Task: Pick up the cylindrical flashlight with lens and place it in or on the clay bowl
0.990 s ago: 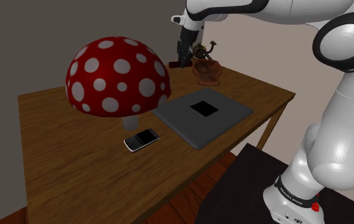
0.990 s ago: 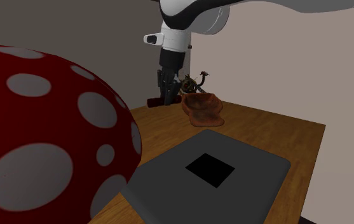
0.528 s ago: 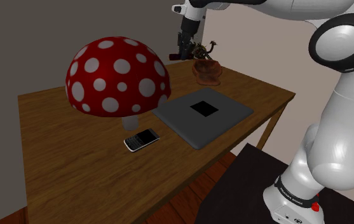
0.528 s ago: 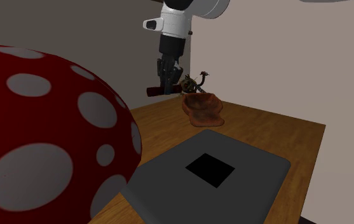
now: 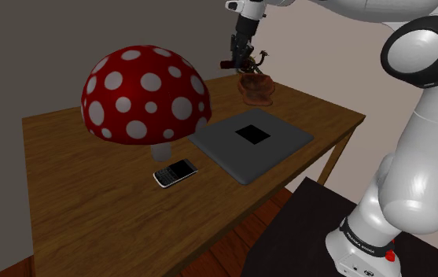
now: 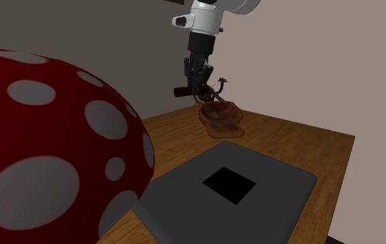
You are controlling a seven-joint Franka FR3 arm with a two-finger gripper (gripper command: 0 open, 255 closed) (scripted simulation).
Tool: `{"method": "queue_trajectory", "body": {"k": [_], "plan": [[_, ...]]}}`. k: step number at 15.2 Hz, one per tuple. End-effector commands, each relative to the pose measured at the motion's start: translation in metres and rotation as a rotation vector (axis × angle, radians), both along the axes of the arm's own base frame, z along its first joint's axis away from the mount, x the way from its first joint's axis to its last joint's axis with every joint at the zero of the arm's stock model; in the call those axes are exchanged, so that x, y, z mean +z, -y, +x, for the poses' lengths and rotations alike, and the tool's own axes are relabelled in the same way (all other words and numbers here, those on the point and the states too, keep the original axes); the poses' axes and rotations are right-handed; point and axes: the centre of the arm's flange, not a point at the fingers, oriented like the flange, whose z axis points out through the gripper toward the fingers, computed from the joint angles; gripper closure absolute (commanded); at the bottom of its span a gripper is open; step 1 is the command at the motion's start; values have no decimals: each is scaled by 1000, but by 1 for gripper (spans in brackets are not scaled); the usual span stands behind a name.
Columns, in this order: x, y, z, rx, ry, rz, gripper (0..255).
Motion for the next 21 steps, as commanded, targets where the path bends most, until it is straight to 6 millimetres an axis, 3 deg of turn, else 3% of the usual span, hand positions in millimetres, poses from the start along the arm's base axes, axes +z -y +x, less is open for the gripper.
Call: {"method": "queue_trajectory", "body": {"k": [1, 8, 9, 21], "plan": [[0, 28, -4, 1, 0, 0, 255], [-1, 118, -22, 1, 0, 0, 255], [-1, 139, -26, 1, 0, 0, 255], [-65, 139, -26, 1, 0, 0, 255]]}}
